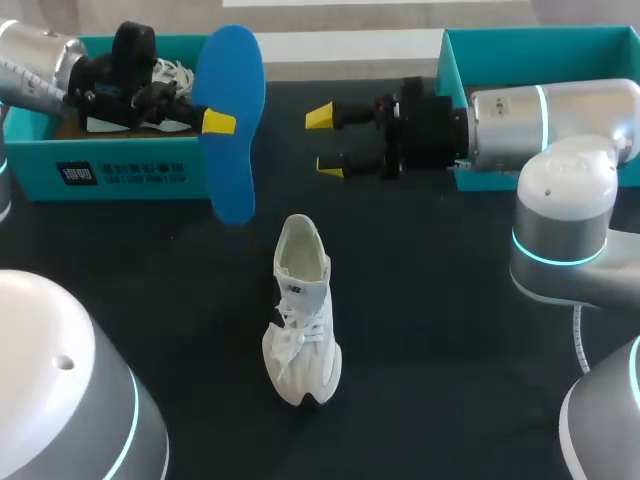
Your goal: Take the shoe out of the shoebox, open the shoe tongue, remove and reinsert the insole, then place the shoe into the shoebox
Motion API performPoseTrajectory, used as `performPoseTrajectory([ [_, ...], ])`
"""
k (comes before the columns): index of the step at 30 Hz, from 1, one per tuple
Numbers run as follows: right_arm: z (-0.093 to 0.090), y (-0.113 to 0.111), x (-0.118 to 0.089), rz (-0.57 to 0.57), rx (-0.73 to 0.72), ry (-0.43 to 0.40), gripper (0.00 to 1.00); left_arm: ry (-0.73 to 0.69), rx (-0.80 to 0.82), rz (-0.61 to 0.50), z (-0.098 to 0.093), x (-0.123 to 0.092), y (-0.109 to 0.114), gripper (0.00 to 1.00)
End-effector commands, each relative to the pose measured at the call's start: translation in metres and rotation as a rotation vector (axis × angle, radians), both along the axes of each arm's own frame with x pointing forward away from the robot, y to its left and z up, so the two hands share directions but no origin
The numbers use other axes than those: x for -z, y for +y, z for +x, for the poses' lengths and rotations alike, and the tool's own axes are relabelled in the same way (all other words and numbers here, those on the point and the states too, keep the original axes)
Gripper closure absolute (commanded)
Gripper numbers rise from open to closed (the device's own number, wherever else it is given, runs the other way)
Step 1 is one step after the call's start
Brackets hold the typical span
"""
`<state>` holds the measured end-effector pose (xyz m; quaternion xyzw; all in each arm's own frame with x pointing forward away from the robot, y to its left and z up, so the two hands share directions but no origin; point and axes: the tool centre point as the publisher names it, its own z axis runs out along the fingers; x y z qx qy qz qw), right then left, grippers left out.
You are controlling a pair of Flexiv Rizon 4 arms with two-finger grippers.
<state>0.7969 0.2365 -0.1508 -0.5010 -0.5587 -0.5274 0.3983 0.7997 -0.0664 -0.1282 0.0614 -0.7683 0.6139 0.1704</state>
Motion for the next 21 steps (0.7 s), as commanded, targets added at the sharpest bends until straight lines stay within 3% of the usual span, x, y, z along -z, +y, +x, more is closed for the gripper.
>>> performPoseTrajectory([
  [1,-0.0005,0.0026,0.0007,-0.001,0.004,0.0,0.0,-0.35,-0.015,-0.114,0.0035,0.0149,-0.0041,1.0],
  [9,-0.0005,0.0026,0.0007,-0.001,0.004,0.0,0.0,-0.849,0.01,-0.359,0.0046,0.0144,-0.0084,1.0],
  [21,-0.0005,0.0026,0.0007,-0.001,0.004,0.0,0.0,-0.833,-0.006,-0.356,0.0012,0.0128,-0.0097,1.0],
])
